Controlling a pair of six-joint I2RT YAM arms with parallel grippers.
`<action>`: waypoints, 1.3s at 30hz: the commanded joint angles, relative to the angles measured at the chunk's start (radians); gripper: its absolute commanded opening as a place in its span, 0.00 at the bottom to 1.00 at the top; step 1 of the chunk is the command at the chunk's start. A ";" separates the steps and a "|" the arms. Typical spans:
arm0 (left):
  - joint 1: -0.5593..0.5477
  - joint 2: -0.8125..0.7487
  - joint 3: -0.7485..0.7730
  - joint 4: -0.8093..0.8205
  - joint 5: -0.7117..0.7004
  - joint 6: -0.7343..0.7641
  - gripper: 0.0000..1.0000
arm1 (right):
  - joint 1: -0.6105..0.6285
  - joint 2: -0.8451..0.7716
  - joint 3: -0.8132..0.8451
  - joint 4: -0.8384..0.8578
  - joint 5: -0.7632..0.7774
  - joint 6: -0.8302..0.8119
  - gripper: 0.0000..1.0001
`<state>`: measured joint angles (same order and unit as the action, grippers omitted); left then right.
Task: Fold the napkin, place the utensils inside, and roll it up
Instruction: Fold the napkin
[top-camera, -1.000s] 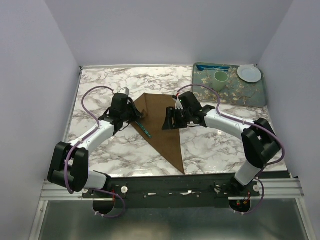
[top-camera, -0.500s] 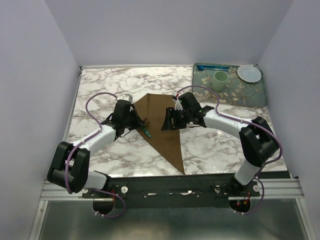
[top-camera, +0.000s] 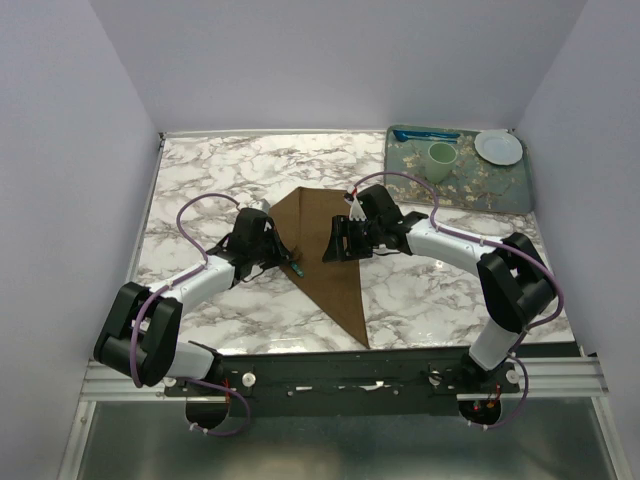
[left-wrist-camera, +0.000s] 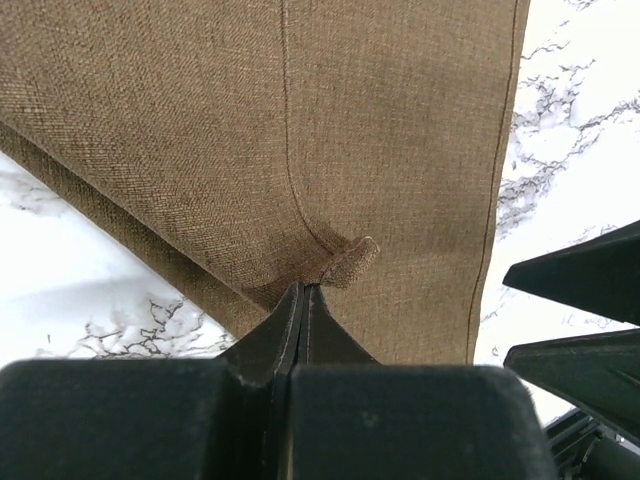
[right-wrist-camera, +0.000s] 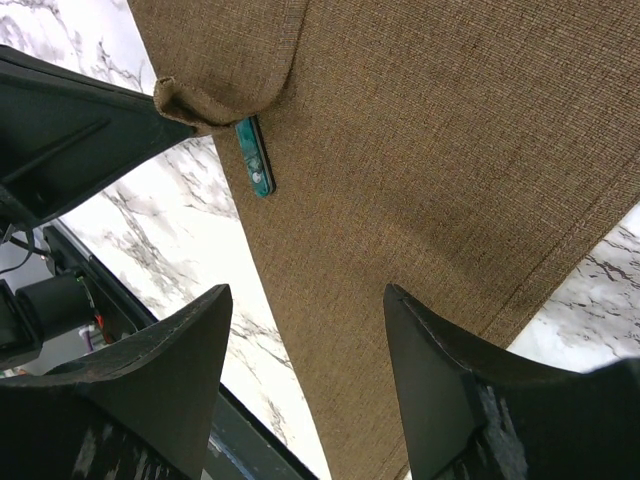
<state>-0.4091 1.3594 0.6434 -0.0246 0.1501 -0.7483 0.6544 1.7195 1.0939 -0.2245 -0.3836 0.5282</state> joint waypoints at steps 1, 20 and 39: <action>-0.011 -0.022 -0.031 0.018 0.002 -0.014 0.00 | -0.002 0.009 -0.020 0.027 -0.017 0.007 0.70; -0.014 -0.141 -0.057 0.000 0.057 -0.003 0.55 | -0.001 0.008 -0.032 0.034 -0.021 0.004 0.70; -0.010 -0.011 -0.042 0.061 0.114 -0.109 0.14 | -0.002 -0.049 -0.065 0.043 -0.037 0.026 0.70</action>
<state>-0.4145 1.3247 0.6544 -0.0422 0.2222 -0.8135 0.6544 1.7096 1.0489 -0.1989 -0.4019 0.5491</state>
